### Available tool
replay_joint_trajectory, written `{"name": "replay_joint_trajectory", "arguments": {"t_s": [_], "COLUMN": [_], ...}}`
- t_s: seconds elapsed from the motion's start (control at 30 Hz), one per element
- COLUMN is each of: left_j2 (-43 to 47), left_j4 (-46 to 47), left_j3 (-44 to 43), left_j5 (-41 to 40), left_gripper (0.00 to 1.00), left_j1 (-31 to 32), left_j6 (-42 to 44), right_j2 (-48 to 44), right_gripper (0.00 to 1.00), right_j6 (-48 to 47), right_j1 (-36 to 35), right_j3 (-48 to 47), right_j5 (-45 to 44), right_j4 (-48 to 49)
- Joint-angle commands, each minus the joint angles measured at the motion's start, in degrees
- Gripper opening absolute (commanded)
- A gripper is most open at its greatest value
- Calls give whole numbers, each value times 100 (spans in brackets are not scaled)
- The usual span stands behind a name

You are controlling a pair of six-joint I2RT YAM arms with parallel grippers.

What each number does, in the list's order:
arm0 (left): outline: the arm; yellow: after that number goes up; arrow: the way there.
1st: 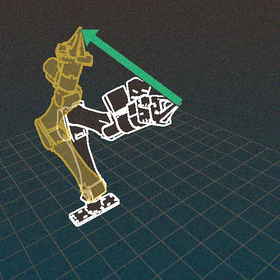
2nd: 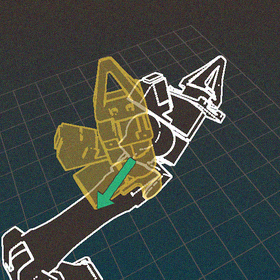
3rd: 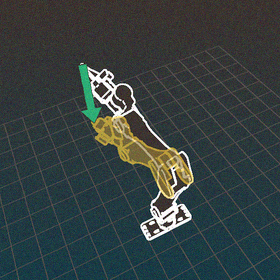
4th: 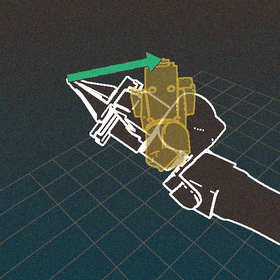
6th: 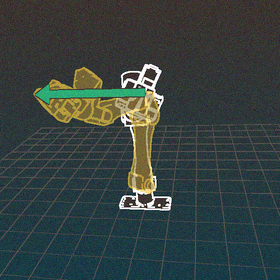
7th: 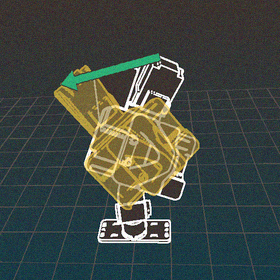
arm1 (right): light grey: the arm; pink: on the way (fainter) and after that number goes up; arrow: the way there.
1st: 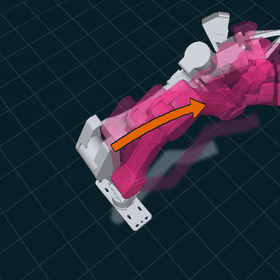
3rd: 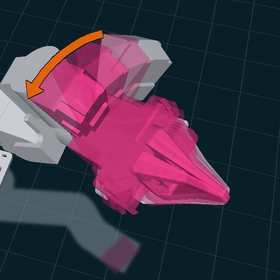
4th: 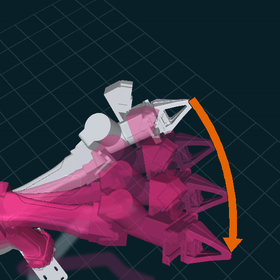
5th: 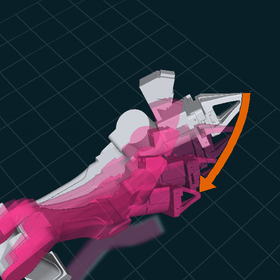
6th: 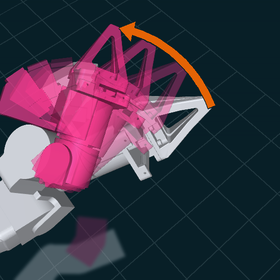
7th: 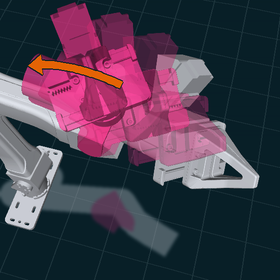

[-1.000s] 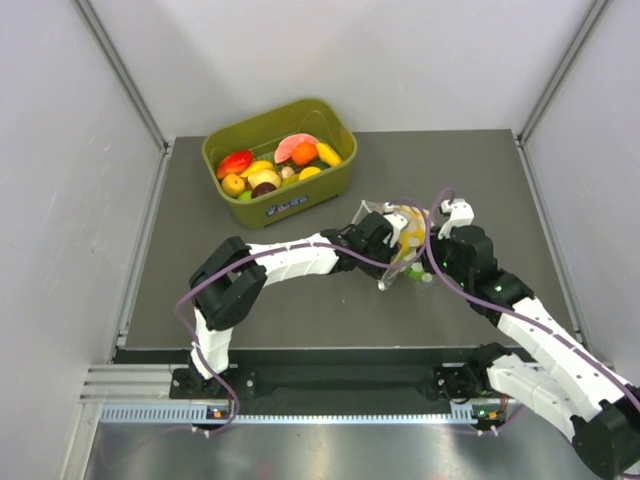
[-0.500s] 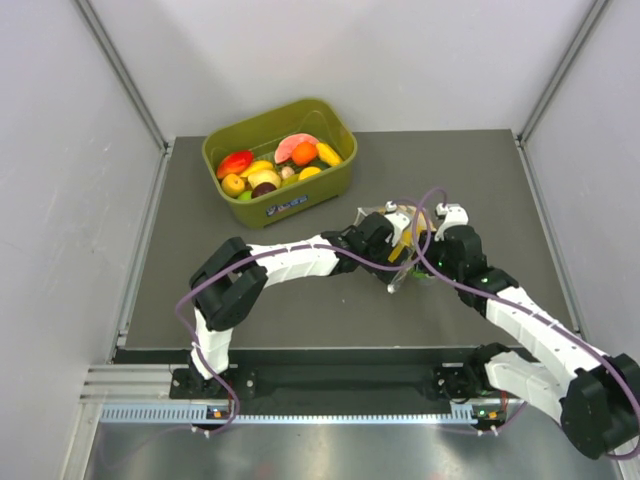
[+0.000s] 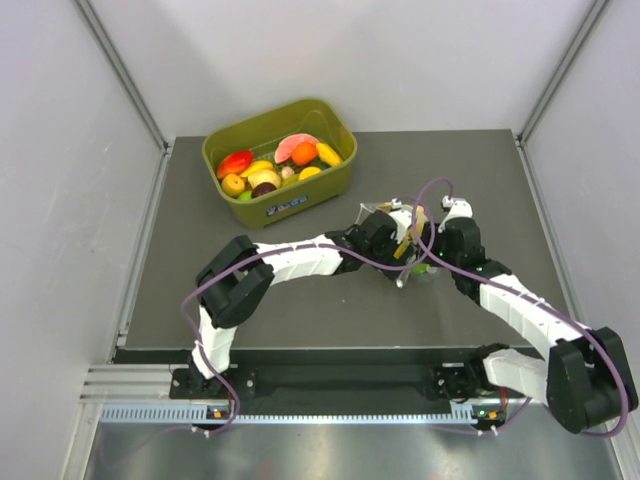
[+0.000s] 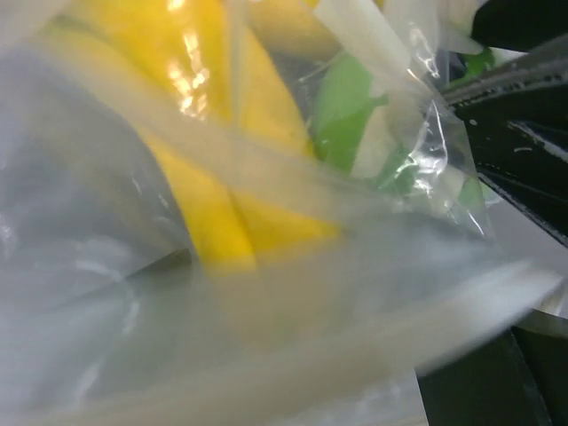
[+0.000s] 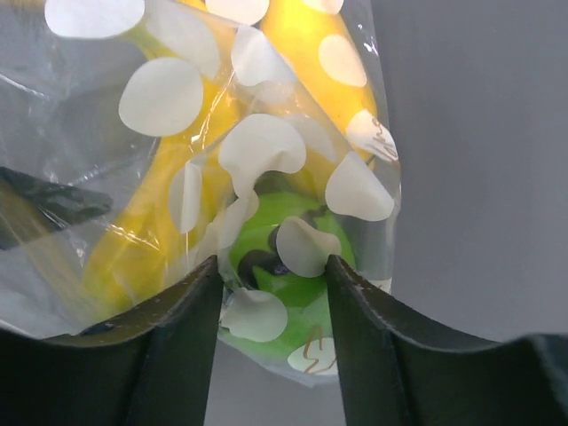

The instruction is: Open the zip-top bag and remove the fake food

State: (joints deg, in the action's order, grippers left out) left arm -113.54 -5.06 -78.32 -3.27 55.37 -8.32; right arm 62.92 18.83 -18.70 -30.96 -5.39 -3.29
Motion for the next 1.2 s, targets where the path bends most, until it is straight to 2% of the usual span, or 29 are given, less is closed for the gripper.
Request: {"name": "replay_joint_trajectory", "arguments": {"t_s": [0.0, 0.03, 0.1, 0.33, 0.37, 0.43, 0.47, 0.5, 0.53, 0.77, 1.07, 1.17], "left_j2": [-125, -160, -195, -240, -213, -143, -116, -99, -90, 261, 604, 675], "left_j4": [251, 225, 94, -285, -285, -302, -285, -285, -285, -355, -452, -531], "left_j3": [-236, -262, -306, -289, -254, -166, -140, -122, -104, 80, 370, 397], "left_j5": [98, 55, -60, -560, -613, -658, -658, -675, -701, -719, -675, -737], "left_gripper": [99, 99, 99, 83, 78, 70, 61, 57, 55, 41, 38, 32], "left_j1": [79, 87, 105, 105, 105, 105, 105, 105, 105, 105, 44, 35], "left_j6": [207, 225, 313, 489, 506, 515, 507, 489, 480, 366, 243, 217], "right_j2": [335, 362, 397, 309, 326, 379, 405, 441, 450, 458, 502, 520], "right_gripper": [47, 43, 41, 42, 40, 27, 24, 21, 16, 0, 0, 0], "right_j6": [191, 200, 200, 209, 209, 218, 218, 209, 218, 218, 218, 218], "right_j1": [68, 68, 59, 77, 86, 86, 94, 94, 94, 95, 103, 112], "right_j3": [-7, 11, 55, 81, 73, 64, 55, 64, 73, 73, 64, 64], "right_j5": [231, 249, 275, 275, 284, 293, 310, 319, 319, 319, 328, 337], "right_j4": [-32, -23, 30, 13, 13, 21, 30, 30, 39, 39, 56, 65]}}
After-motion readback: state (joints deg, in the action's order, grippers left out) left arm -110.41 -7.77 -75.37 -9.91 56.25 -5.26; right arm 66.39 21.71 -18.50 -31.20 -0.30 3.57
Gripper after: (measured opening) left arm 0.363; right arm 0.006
